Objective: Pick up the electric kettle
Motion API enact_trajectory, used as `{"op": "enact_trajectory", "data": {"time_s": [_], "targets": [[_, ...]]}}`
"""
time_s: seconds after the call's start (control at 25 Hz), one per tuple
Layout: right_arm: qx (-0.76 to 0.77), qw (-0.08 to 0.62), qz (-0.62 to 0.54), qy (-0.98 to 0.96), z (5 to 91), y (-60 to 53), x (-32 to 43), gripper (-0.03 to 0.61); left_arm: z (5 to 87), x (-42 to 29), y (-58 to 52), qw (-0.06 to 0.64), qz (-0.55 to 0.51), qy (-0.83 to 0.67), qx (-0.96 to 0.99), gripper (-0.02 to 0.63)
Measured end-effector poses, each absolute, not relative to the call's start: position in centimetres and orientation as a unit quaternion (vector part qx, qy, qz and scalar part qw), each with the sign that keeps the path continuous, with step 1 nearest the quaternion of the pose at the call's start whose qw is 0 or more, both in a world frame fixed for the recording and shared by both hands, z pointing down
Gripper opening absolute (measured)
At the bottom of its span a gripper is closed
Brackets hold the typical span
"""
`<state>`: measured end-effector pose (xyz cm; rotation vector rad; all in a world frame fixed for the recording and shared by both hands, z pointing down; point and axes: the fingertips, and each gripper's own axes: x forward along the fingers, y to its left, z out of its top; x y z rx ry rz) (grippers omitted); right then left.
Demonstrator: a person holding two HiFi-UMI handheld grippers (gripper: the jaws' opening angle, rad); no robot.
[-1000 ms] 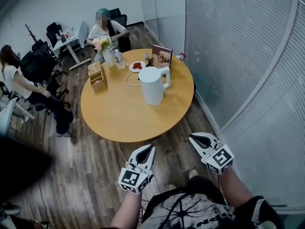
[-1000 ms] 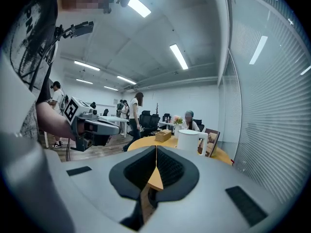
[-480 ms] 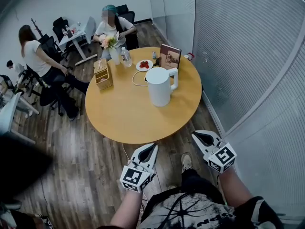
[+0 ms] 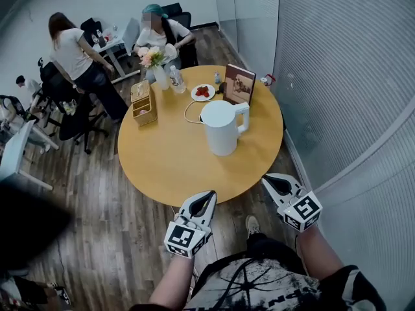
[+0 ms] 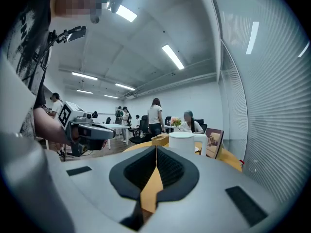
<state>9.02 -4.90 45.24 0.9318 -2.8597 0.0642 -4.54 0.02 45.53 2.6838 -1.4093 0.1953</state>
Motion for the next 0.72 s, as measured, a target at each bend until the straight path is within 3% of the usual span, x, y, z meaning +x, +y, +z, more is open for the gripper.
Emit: {"op": "enact_trajectory", "data": {"time_s": [0.72], "targets": [[0.232,0.05,0.025,-0.971,45.0,-21.8,10.0,0.02,45.1,-2.2,-15.0,0.054,0.076,-0.524,0.847,0.002]]}}
